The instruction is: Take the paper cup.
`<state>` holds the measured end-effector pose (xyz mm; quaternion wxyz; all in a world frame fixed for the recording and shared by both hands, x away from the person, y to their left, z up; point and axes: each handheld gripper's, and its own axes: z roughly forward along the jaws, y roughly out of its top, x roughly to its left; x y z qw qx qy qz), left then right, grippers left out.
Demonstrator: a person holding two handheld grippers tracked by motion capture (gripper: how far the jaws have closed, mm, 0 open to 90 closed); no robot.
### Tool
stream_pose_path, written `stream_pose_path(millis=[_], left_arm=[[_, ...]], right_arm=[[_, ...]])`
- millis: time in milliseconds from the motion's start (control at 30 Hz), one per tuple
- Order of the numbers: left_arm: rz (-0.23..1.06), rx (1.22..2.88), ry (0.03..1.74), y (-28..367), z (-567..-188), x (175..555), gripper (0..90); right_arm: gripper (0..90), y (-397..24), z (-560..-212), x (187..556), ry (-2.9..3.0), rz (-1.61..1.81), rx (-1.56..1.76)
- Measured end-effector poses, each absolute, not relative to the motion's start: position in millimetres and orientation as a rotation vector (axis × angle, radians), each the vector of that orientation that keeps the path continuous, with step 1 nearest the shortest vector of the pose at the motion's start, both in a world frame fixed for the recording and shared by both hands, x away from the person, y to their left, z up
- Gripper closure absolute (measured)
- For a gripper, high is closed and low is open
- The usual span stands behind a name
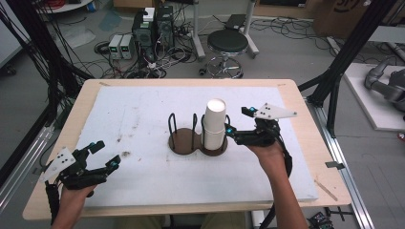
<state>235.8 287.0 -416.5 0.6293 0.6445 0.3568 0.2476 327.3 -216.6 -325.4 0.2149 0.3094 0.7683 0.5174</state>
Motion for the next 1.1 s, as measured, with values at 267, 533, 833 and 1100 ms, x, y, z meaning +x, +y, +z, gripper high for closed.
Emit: stream_pose_path(millis=[267, 533, 833, 1100], left_arm=[[0.558, 1.481, 0.812, 283, -418, 237, 15.7], [0.557, 1.482, 0.813, 284, -418, 237, 15.8], [0.547, 1.48, 0.813, 284, -420, 239, 15.8], [0.541, 1.478, 0.813, 285, -420, 240, 15.9]], right_arm=[[15.5, -194, -323, 354, 2.186, 1.433, 0.862], [15.6, -176, -330, 376, 2.253, 1.41, 0.883], [26.2, -170, -331, 382, 2.275, 1.429, 0.85], [31.4, -168, -328, 383, 2.296, 1.419, 0.827]])
